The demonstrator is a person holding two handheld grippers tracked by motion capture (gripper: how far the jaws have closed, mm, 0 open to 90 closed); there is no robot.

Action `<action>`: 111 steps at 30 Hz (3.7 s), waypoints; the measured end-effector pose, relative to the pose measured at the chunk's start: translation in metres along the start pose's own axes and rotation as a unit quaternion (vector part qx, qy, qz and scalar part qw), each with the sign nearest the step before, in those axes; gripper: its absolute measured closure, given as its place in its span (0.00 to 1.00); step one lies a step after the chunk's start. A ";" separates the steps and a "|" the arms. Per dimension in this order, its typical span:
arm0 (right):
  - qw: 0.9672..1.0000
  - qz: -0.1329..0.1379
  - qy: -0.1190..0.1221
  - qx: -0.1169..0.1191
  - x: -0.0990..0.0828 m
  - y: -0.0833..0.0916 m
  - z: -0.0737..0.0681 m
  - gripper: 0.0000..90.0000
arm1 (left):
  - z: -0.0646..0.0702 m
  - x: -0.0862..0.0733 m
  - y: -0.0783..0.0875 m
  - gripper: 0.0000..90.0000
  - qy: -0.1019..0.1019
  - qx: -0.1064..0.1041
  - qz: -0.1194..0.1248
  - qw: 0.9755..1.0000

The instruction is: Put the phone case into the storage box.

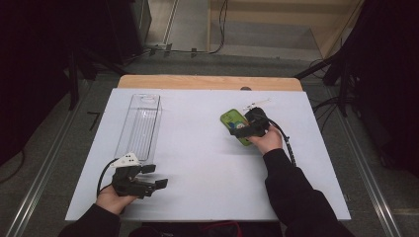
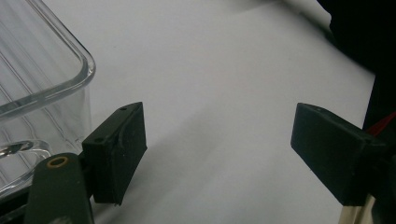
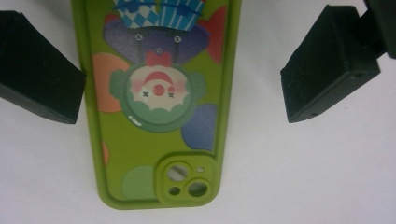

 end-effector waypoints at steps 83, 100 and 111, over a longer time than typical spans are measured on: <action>0.999 0.029 -0.041 0.005 -0.005 0.013 0.001 0.16 | 0.002 0.001 0.000 0.21 0.013 -0.013 -0.005 1.000; 0.997 0.044 -0.048 0.039 -0.007 0.045 -0.021 0.16 | 0.004 0.003 -0.001 0.21 0.026 -0.016 -0.011 0.999; 0.996 0.041 -0.049 0.060 -0.017 0.058 -0.042 0.16 | 0.007 0.006 0.001 0.21 0.052 -0.033 -0.010 0.998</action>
Point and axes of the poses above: each handheld gripper's, and its own axes: y roughly backward along the jaws, x roughly out of its top, z roughly to its right, the point moved 10 cm from there along -y, roughly forward along the jaws
